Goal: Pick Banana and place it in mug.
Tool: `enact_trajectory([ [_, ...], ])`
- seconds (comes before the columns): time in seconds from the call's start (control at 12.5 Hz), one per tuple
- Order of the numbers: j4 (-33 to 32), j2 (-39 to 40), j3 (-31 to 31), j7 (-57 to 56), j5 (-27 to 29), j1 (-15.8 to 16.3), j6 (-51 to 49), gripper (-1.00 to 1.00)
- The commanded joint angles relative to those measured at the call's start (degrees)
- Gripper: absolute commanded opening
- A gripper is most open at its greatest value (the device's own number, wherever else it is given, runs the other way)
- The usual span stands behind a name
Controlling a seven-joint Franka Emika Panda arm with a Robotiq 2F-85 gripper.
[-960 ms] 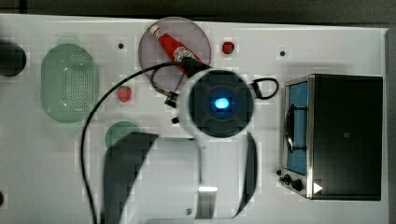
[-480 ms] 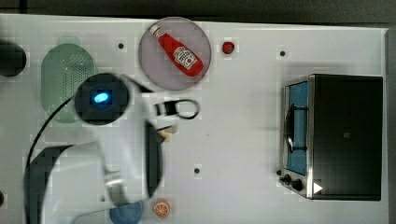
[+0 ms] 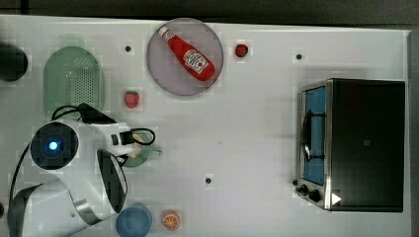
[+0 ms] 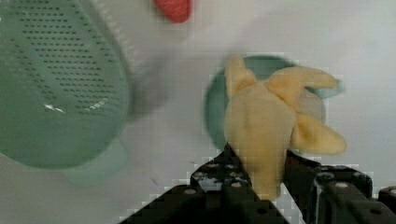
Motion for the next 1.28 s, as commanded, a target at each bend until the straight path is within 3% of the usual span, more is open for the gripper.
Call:
enact_trajectory([
  [0.08,-4.2,1.7,-1.0,6.3,0.1,-2.3,4.6,-0.28],
  [0.24,-4.3,4.4,-1.0,7.0,-0.3,-2.3,6.8,-0.2],
  [0.64,-4.3,6.6,-1.1,7.0,-0.6,-2.3,8.8,0.9],
  [0.72,-4.1,6.5,-1.1,7.0,-0.6,-2.3,8.8,1.0],
  [0.96,-2.2,2.7,-2.0,7.0,-0.5,-2.9,7.5,1.0],
  [1.28,5.5,-7.5,-6.6,2.4,-0.6,-3.9,-10.9,1.0],
])
